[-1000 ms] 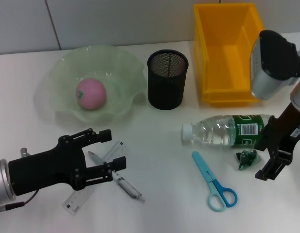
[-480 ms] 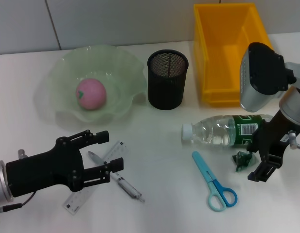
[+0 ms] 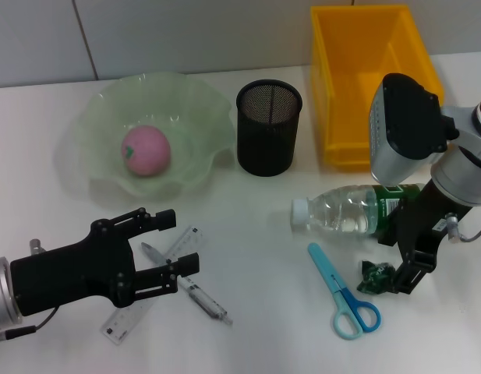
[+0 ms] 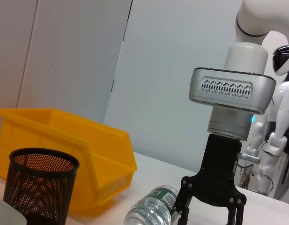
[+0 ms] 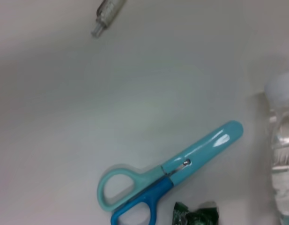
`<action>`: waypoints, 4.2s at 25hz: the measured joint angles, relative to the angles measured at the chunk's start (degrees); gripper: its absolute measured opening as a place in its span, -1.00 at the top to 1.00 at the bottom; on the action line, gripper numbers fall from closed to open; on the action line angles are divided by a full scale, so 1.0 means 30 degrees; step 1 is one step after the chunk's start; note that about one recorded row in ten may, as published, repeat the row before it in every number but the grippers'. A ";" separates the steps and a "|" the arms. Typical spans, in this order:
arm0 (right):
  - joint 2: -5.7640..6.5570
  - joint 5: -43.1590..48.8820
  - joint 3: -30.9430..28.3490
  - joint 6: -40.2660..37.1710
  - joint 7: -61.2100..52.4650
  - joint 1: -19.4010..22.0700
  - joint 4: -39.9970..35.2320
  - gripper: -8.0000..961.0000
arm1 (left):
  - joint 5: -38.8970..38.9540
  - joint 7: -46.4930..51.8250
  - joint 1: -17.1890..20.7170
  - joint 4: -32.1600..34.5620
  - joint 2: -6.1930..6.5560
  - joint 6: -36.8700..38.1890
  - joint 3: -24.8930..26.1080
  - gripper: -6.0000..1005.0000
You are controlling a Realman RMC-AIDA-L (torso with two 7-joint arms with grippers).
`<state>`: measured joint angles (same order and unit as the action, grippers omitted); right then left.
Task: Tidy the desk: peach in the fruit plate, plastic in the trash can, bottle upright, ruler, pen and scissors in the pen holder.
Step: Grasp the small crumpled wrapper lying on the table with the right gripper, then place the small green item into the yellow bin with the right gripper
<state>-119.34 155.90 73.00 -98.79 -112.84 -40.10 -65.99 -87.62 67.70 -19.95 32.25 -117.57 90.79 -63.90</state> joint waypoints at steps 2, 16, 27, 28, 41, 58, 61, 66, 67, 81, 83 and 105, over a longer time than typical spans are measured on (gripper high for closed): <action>-0.0003 -0.0090 0.0092 0.0080 0.0000 -0.0004 -0.0008 -0.59 | -0.0001 -0.0002 0.0001 0.0011 0.0007 0.0000 0.0001 -0.61; -0.0006 -0.0798 0.0515 0.0409 0.0023 -0.0191 0.0633 -0.58 | -0.0001 -0.0009 -0.0112 -0.0029 0.0047 0.0001 0.0059 -0.61; -0.0004 -0.0839 0.0712 0.1069 0.0055 -0.0193 0.1422 -0.58 | 0.0000 -0.0016 -0.0146 0.0020 0.0077 0.0000 0.0030 -0.61; -0.0004 -0.0847 0.0715 0.1117 0.0055 -0.0180 0.1462 -0.58 | -0.0001 -0.0023 -0.0146 0.0021 0.0078 0.0001 0.0033 -0.61; -0.0004 -0.0850 0.0830 0.1204 0.0048 -0.0134 0.1547 0.41 | -0.0001 -0.0037 -0.0106 0.0020 0.0078 0.0111 0.0135 -0.61; 0.0062 -0.1473 0.0581 0.0746 0.0005 -0.0077 0.0706 0.79 | 0.0000 -0.0044 -0.0106 0.0036 0.0025 0.0148 0.0108 -0.61; 0.0071 -0.1728 0.0107 0.0372 0.0008 -0.0059 0.0291 0.84 | -0.0001 -0.0145 -0.0107 0.0015 0.0004 0.0148 0.0080 -0.61; 0.0099 -0.2373 -0.0575 -0.0232 0.0042 -0.0053 -0.0358 0.88 | -0.0001 -0.0240 -0.0127 -0.0010 -0.0010 0.0156 0.0013 -0.61; 0.0102 -0.2535 -0.0776 -0.0386 0.0065 -0.0048 -0.0512 0.88 | 0.0000 -0.0241 -0.0134 -0.0010 -0.0011 0.0161 0.0002 -0.61; 0.0386 -0.6140 -0.6790 -0.1802 0.2108 0.0018 -0.0851 0.88 | -0.0001 -0.0273 -0.0171 -0.0008 -0.0040 0.0235 0.0002 -0.61; 0.0531 -0.7363 -0.8146 -0.1801 0.2664 0.0131 -0.0480 0.88 | -0.0001 -0.0318 -0.0175 -0.0001 -0.0053 0.0236 0.0003 -0.61; 0.0240 -1.7287 -1.3091 0.9371 0.7172 0.2889 0.5142 0.88 | -0.0001 -0.0765 -0.0144 -0.0060 -0.0099 0.0342 -0.0029 -0.61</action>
<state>-118.62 104.04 33.72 -70.68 -91.33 -31.43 -50.56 -87.62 65.40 -20.39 32.07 -117.86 91.81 -63.99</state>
